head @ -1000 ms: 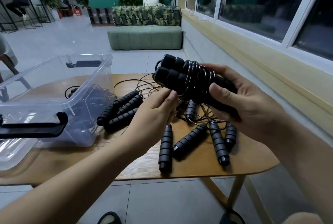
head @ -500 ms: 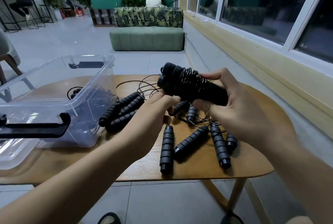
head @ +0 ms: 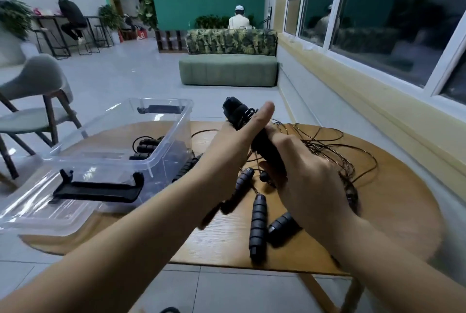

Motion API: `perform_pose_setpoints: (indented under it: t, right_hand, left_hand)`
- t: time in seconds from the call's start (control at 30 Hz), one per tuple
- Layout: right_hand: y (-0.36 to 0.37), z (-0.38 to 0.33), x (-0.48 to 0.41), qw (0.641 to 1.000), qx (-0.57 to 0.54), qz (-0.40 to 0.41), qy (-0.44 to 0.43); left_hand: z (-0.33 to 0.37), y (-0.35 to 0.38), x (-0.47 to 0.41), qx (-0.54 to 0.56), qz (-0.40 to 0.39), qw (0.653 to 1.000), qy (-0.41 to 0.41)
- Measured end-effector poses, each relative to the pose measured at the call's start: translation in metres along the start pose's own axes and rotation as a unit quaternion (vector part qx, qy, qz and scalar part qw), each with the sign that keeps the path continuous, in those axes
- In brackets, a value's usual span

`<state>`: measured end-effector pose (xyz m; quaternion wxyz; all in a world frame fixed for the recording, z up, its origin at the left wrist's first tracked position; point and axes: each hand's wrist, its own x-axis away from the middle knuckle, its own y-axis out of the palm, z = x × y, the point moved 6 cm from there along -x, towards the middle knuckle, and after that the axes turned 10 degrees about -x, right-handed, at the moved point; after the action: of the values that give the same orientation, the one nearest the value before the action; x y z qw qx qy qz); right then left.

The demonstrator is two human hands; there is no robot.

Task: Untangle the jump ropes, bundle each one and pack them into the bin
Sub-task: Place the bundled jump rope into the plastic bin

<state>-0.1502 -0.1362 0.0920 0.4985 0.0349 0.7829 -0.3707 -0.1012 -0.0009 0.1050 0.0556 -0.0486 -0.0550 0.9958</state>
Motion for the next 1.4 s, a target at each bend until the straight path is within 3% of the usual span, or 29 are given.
perform_pose_setpoints:
  t: [0.23,0.37,0.5,0.57,0.67,0.77,0.97,1.1,1.2,1.3,1.4]
  right_hand:
    - [0.047,-0.020,-0.049,0.994,-0.070,-0.083,0.009]
    - [0.082,-0.020,-0.080,0.983,-0.114,-0.140,0.026]
    - [0.120,-0.014,-0.104,0.975,-0.149,-0.162,0.027]
    - [0.135,-0.007,-0.114,0.972,-0.170,-0.158,0.040]
    - [0.157,0.003,-0.129,0.969,-0.179,-0.161,0.052]
    - [0.178,0.010,-0.136,0.964,-0.172,-0.196,0.056]
    - [0.216,0.020,-0.123,0.935,-0.176,-0.301,0.069]
    - [0.230,0.028,-0.113,0.930,-0.196,-0.303,0.065]
    - [0.231,0.029,-0.113,0.924,-0.212,-0.311,0.075]
    - [0.230,0.027,-0.112,0.921,-0.221,-0.310,0.082]
    - [0.229,0.026,-0.111,0.917,-0.223,-0.320,0.088]
  left_hand:
    - [0.037,-0.077,-0.038,-0.145,0.037,0.987,0.062]
    - [0.047,-0.132,-0.049,-0.282,0.064,0.954,0.081]
    - [0.049,-0.177,-0.062,-0.373,0.037,0.924,0.078]
    - [0.047,-0.198,-0.069,-0.439,0.030,0.895,0.074]
    - [0.038,-0.227,-0.084,-0.571,0.025,0.818,0.067]
    - [0.015,-0.247,-0.099,-0.641,-0.032,0.766,0.034]
    - [-0.040,-0.262,-0.111,-0.698,-0.169,0.696,-0.011]
    - [-0.067,-0.258,-0.108,-0.686,-0.259,0.677,-0.066]
    - [-0.083,-0.258,-0.110,-0.660,-0.298,0.683,-0.093]
    - [-0.087,-0.258,-0.117,-0.650,-0.309,0.688,-0.090]
    - [-0.089,-0.259,-0.130,-0.677,-0.295,0.671,-0.073]
